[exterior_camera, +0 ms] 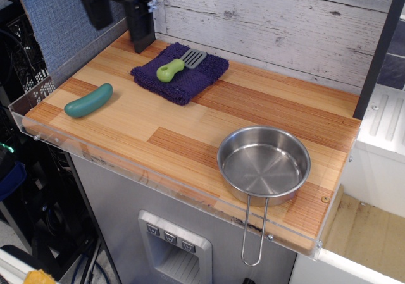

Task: Put the cucumber in front of the cloth.

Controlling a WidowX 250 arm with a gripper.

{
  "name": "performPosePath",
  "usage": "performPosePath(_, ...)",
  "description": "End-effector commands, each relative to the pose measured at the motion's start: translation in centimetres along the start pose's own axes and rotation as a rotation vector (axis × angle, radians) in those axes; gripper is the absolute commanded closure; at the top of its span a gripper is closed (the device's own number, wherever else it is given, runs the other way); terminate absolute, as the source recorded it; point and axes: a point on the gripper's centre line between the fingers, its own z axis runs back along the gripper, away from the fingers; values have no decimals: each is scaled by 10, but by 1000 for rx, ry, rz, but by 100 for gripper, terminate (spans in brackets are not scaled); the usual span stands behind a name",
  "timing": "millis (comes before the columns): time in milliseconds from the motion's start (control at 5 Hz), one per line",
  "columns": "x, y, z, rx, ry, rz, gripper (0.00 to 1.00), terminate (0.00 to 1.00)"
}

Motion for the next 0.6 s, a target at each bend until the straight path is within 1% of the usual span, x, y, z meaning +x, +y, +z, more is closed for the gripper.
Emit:
performPosePath(0, -4, -16, 10, -3, -48, -26, 0, 0)
performPosePath(200, -4, -16, 10, -3, -48, -26, 0, 0)
performPosePath(400, -4, -16, 10, -3, -48, -26, 0, 100)
